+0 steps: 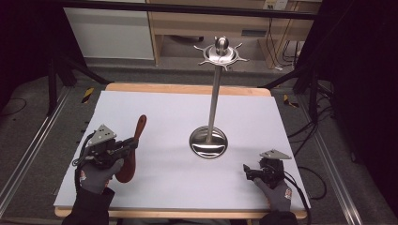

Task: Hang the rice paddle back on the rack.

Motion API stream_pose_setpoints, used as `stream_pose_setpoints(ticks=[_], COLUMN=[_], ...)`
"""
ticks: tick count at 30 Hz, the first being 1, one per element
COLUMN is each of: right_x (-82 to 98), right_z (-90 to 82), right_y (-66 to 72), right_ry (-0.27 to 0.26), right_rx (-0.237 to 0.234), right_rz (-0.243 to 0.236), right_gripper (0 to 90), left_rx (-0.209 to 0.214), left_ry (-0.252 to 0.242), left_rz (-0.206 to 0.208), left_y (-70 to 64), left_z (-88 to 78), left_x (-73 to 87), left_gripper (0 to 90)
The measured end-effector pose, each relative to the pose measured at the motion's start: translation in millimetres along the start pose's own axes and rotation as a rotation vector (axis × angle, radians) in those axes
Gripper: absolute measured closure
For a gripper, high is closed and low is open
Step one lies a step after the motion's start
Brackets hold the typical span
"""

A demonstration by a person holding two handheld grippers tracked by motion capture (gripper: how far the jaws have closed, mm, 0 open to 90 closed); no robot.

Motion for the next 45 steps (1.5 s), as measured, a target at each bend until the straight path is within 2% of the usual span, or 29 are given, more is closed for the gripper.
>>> stream_pose_setpoints(ticks=[9,18,35,45], right_x=[-1.3,-1.4,-2.2,-3.2], right_z=[1.6,3.0,2.3,0.6], right_y=[-1.5,-1.0,-0.5,-0.9], right_ry=[-0.024,-0.022,-0.031,-0.037], right_rx=[0.009,0.013,0.015,0.013], right_rz=[0.008,0.002,0.015,0.018], right_gripper=[12.1,12.1,11.9,11.9], left_rx=[-0.003,-0.010,0.005,0.015], left_ry=[-0.100,-0.184,-0.239,-0.245], left_rz=[-0.015,-0.025,-0.001,0.010], left_y=[0.0,3.8,0.0,-4.7], left_z=[-10.6,-20.5,-21.6,-14.9], left_x=[-8.7,-18.1,-36.3,-45.4], left_gripper=[78.6,78.6,78.6,78.6])
Point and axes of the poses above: each handheld gripper's, and its own axes: z roughly forward along the jaws, x roughly out of its underside, y roughly to its left, the point moved 5 cm from there along z, roughly forward along the jaws, and after that the axes turned 10 degrees about z, right-handed, at the moved point
